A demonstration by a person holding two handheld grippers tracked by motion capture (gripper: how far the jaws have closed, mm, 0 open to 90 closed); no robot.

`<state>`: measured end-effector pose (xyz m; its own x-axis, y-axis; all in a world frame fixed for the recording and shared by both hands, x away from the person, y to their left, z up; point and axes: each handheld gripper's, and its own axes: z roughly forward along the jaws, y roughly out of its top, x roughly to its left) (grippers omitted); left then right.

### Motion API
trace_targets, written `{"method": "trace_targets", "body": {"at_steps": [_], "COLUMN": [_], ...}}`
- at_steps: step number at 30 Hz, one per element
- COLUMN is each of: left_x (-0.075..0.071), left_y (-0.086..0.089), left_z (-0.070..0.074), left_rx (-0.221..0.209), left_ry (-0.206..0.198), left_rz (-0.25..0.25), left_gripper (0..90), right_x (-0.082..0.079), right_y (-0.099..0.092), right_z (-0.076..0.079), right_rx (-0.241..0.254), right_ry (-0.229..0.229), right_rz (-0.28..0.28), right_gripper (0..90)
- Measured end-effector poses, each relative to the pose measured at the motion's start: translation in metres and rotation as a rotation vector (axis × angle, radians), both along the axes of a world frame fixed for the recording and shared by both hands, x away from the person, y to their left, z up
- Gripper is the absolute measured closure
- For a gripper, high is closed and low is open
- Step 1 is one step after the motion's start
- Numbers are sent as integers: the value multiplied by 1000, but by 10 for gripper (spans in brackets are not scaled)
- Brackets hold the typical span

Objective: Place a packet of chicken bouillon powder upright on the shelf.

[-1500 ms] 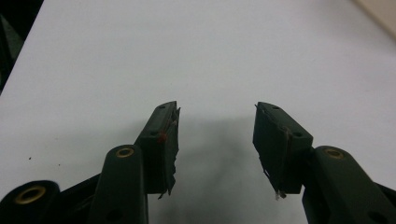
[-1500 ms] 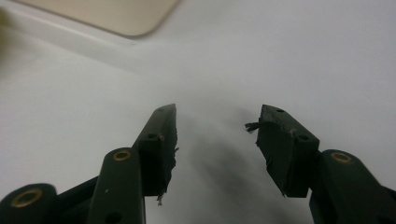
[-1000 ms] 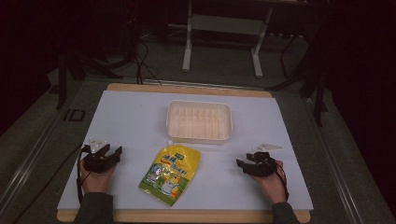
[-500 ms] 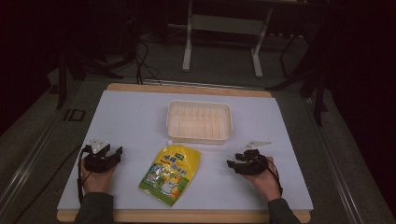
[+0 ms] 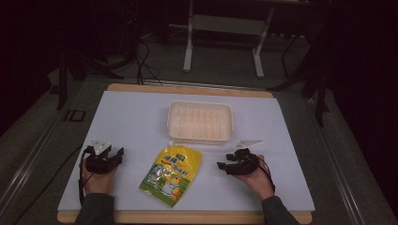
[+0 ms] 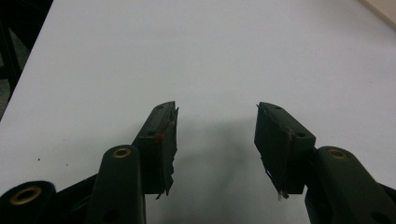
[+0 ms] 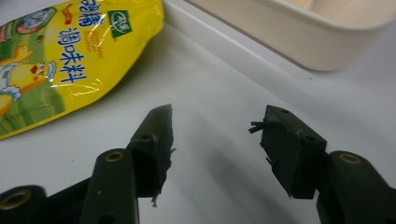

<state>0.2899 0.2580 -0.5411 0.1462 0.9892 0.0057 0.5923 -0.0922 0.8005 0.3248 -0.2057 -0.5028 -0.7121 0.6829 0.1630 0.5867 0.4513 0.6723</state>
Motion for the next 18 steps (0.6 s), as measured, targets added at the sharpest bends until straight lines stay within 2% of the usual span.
{"method": "trace_targets", "body": {"at_steps": [4, 9, 12, 18], "left_x": [2, 2, 2, 2], "left_y": [0, 0, 1, 1], "left_z": [-1, -1, -1, -1], "left_rx": [-7, -5, -5, -7], "left_ry": [14, 15, 17, 17], "left_rz": [-3, -2, 0, 2], "left_gripper": [462, 457, 457, 456], "right_x": [0, 0, 1, 4], "right_y": [9, 15, 24, 37], "right_z": [0, 0, 0, -2], "right_rx": [1, 8, 4, 2], "right_ry": [-5, -7, -6, -5], "right_rz": [23, 36, 66, 81], "right_gripper": [403, 382, 363, 330]}}
